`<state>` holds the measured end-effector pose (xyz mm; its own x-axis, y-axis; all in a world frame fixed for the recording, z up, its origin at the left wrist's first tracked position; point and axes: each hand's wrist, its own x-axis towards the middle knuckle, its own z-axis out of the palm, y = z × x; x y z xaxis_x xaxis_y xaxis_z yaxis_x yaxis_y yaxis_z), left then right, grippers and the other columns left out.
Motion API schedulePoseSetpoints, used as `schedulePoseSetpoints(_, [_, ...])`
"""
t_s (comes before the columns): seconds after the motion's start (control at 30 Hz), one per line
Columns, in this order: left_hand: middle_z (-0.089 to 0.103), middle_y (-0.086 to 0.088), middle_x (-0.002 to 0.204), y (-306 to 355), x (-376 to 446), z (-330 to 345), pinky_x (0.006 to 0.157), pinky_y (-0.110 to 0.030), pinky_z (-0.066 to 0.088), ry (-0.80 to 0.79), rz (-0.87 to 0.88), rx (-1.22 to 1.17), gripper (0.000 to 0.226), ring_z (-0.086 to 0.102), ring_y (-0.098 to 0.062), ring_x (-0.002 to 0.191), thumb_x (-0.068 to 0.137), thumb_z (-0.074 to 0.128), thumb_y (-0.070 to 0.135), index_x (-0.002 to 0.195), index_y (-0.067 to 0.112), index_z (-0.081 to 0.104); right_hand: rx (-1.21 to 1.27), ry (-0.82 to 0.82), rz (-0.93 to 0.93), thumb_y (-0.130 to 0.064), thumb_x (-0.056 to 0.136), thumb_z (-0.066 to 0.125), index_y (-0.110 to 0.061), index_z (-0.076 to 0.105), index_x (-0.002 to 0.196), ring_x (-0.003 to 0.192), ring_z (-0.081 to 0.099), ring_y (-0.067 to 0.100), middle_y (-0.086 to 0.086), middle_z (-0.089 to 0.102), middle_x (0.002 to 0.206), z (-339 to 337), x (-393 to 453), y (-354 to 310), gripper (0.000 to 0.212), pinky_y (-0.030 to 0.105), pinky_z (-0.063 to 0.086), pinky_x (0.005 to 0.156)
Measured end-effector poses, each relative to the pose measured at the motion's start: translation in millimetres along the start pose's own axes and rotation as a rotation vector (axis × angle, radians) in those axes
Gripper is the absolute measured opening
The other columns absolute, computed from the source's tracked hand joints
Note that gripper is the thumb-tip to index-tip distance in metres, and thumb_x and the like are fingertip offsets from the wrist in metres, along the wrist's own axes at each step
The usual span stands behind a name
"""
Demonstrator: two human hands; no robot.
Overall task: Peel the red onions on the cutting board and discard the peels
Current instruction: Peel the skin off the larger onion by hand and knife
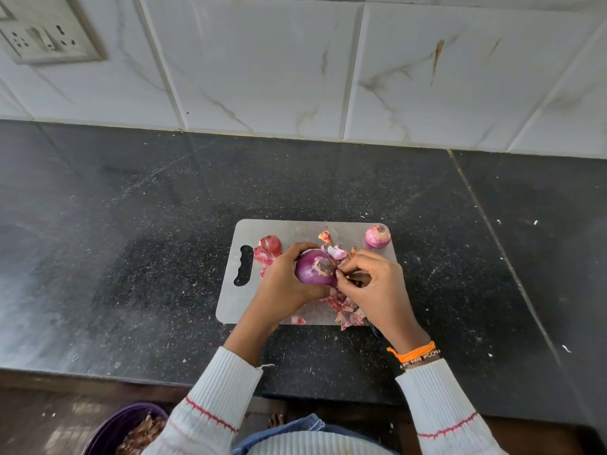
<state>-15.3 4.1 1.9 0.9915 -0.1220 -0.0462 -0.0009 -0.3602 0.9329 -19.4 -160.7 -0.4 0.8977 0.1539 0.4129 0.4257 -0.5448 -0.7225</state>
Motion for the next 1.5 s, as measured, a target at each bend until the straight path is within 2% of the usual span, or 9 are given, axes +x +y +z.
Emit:
schedulePoseSetpoints(0.2, [0.060,0.009,0.105,1,-2,1,0.085,-0.029,0.055,-0.030,-0.054,-0.094,0.070,0.062,-0.010,0.095,0.056,0.088,0.015,0.117,0.021,0.054,0.115,0.055,0.076,0.000,0.078,0.069,-0.007,0.070,0.078,0.073,0.063,0.009,0.001,0.066,0.076,-3,2,2,0.008,0.015,0.052,0.065])
schedulePoseSetpoints(0.4, [0.060,0.005,0.105,4,-2,5,0.082,-0.027,0.056,-0.033,-0.103,-0.201,0.066,0.063,-0.013,0.094,0.059,0.086,0.009,0.116,0.018,0.054,0.285,0.056,0.285,-0.016,0.089,0.061,-0.021,0.069,0.093,0.087,0.067,0.012,-0.003,0.071,0.091,-2,0,4,0.011,0.035,0.057,0.076])
schedulePoseSetpoints(0.5, [0.061,0.003,0.106,4,-2,8,0.084,-0.030,0.056,-0.037,-0.099,-0.220,0.065,0.063,-0.015,0.096,0.060,0.086,0.009,0.116,0.019,0.054,0.211,0.093,0.237,-0.016,0.081,0.069,-0.016,0.070,0.088,0.084,0.065,0.008,-0.006,0.069,0.087,1,0,-3,0.007,0.021,0.054,0.072])
schedulePoseSetpoints(0.6, [0.060,0.004,0.107,5,-3,11,0.084,-0.030,0.056,-0.029,-0.092,-0.233,0.064,0.062,-0.015,0.097,0.059,0.086,0.010,0.113,0.022,0.054,0.116,0.173,0.207,-0.011,0.082,0.067,-0.010,0.067,0.083,0.080,0.061,0.006,-0.007,0.064,0.083,6,1,-3,0.002,0.012,0.049,0.068])
schedulePoseSetpoints(0.8, [0.058,0.003,0.110,7,-4,9,0.085,-0.031,0.056,0.003,-0.108,-0.295,0.069,0.062,-0.015,0.099,0.059,0.086,0.011,0.118,0.020,0.051,0.087,0.220,0.239,-0.012,0.090,0.058,-0.014,0.062,0.088,0.081,0.057,-0.004,-0.005,0.059,0.086,5,0,-4,0.004,0.004,0.042,0.066])
schedulePoseSetpoints(1.0, [0.057,0.007,0.109,7,-5,9,0.085,-0.031,0.056,0.012,-0.093,-0.263,0.067,0.061,-0.012,0.099,0.060,0.086,0.011,0.117,0.020,0.051,0.117,0.167,0.151,-0.014,0.078,0.072,-0.012,0.070,0.084,0.083,0.062,0.006,-0.001,0.065,0.087,8,0,-10,0.007,0.014,0.050,0.068])
schedulePoseSetpoints(1.23, [0.057,0.007,0.109,9,-7,13,0.085,-0.029,0.056,0.026,-0.088,-0.259,0.067,0.060,-0.011,0.098,0.060,0.086,0.014,0.116,0.021,0.051,-0.091,0.170,0.138,-0.014,0.088,0.060,-0.011,0.061,0.088,0.081,0.056,0.012,-0.006,0.053,0.089,12,2,-8,0.003,0.023,0.048,0.067])
schedulePoseSetpoints(1.4, [0.057,0.004,0.112,9,-7,13,0.085,-0.030,0.055,0.011,-0.109,-0.353,0.069,0.060,-0.013,0.100,0.060,0.085,0.011,0.119,0.020,0.050,-0.125,0.208,0.236,-0.013,0.093,0.051,-0.007,0.056,0.097,0.083,0.051,0.010,-0.005,0.049,0.093,12,1,-7,0.009,0.013,0.040,0.064])
schedulePoseSetpoints(1.5, [0.057,0.003,0.111,11,-7,12,0.087,-0.031,0.055,0.001,-0.116,-0.398,0.069,0.060,-0.013,0.100,0.060,0.084,0.008,0.118,0.020,0.050,-0.119,0.203,0.332,-0.011,0.094,0.048,-0.005,0.055,0.102,0.087,0.051,0.011,-0.001,0.050,0.098,14,1,-4,0.012,0.013,0.040,0.066])
